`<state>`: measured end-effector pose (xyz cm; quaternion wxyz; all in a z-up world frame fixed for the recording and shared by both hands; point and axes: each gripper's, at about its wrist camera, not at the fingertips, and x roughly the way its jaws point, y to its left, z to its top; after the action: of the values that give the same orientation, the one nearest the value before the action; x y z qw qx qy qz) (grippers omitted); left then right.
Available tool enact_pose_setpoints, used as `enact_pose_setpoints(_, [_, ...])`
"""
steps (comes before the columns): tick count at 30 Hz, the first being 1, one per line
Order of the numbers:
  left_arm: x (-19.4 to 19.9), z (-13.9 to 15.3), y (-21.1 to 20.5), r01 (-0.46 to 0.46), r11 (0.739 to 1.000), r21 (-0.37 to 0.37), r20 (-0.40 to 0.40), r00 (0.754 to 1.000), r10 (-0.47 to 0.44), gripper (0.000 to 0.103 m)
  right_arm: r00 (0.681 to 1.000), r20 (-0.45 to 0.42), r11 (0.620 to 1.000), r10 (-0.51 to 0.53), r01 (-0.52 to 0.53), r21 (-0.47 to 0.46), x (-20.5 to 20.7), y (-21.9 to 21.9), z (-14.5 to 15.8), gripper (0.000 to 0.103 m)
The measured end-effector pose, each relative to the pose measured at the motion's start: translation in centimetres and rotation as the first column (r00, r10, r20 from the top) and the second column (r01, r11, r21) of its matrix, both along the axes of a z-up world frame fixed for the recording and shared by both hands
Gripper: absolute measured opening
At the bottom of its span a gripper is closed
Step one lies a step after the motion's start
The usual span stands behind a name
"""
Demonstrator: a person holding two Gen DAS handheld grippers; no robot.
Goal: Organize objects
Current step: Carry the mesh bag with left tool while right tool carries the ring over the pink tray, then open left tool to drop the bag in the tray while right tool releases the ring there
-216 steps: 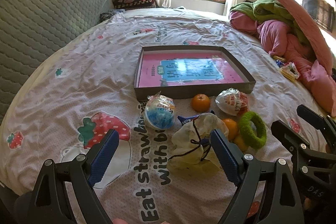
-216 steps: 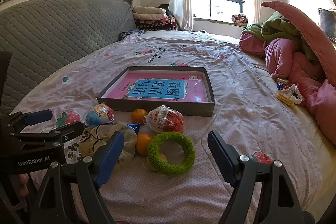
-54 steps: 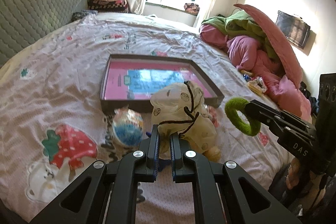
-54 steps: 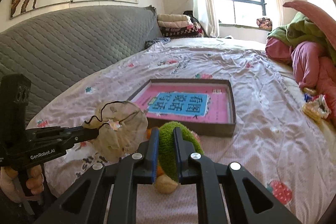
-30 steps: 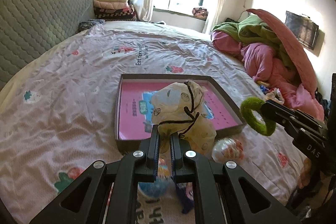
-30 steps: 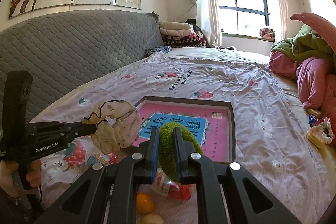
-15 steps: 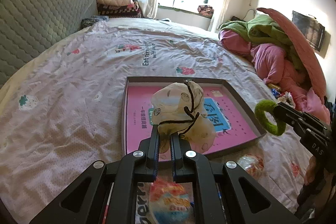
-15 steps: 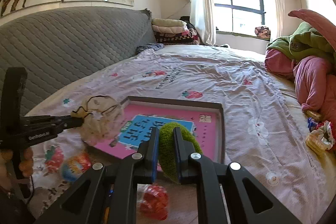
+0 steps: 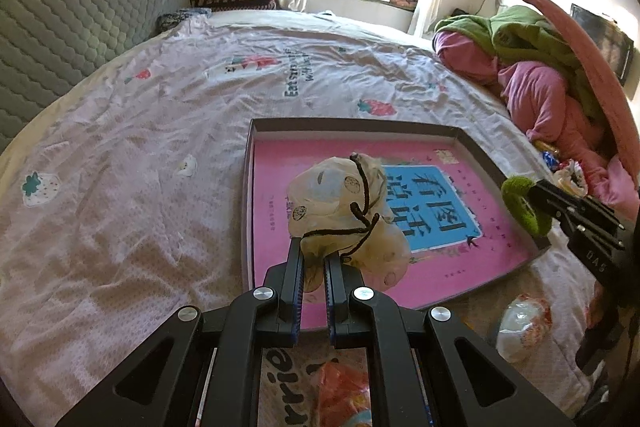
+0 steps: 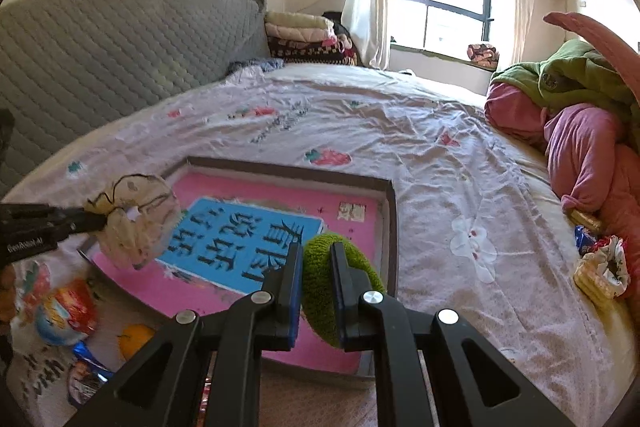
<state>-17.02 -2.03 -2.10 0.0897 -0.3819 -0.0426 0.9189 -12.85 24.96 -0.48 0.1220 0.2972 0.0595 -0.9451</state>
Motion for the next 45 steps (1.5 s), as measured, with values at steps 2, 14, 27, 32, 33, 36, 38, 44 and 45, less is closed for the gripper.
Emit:
enact_pose_setpoints(2, [-0.3, -0.3, 0.0, 0.0, 1.0, -0.009, 0.008, 1.0, 0.0, 0.009, 1.0, 0.022, 1.0, 0.0, 0.0, 0.011, -0.3, -0.2, -0.7, 0.014])
enact_pose_setpoints(14, [-1.6, -2.0, 0.0, -0.015, 0.999, -0.031, 0.054, 0.998, 0.016, 0.01, 0.991, 0.13, 0.998, 0.019, -0.011, -0.059, -1.1, -0.2, -2.8, 0.014])
enact_pose_setpoints(27, [-2.2, -2.2, 0.3, -0.004, 0.999, -0.04, 0.063, 0.998, 0.007, 0.027, 0.979, 0.201, 0.993, 0.023, 0.0, -0.114, -1.5, 0.0, -3.9, 0.016])
enact_pose_setpoints(32, [-1.9, -1.8, 0.2, 0.002, 0.999, -0.045, 0.071, 0.997, 0.002, 0.042, 0.978, 0.21, 0.995, 0.021, 0.001, -0.104, -1.6, 0.1, -4.1, 0.017])
enact_pose_setpoints(33, [-1.8, -1.8, 0.2, 0.004, 0.999, -0.043, 0.071, 0.997, -0.001, 0.046, 0.977, 0.211, 0.995, 0.019, 0.002, -0.101, -1.5, 0.0, -4.1, 0.019])
enact_pose_setpoints(36, [-1.5, -1.5, 0.3, 0.013, 0.999, -0.045, 0.075, 0.997, -0.009, 0.051, 0.977, 0.211, 0.995, 0.02, 0.002, -0.101, -1.5, 0.0, -4.1, 0.028])
enact_pose_setpoints(38, [-1.4, -1.5, 0.2, 0.015, 0.999, -0.048, 0.075, 0.997, -0.011, 0.053, 0.976, 0.216, 0.995, 0.014, 0.008, -0.102, -1.4, 0.1, -4.1, 0.035])
enact_pose_setpoints(44, [-1.3, -1.3, -0.1, 0.01, 1.0, -0.028, 0.06, 0.998, -0.009, 0.059, 0.979, 0.204, 0.995, 0.008, 0.013, -0.101, -1.0, 0.1, -3.7, 0.036])
enact_pose_setpoints(45, [-1.2, -1.2, -0.2, 0.011, 1.0, -0.023, 0.054, 0.998, -0.01, 0.061, 0.98, 0.198, 0.995, 0.008, 0.012, -0.101, -1.0, 0.1, -3.6, 0.037])
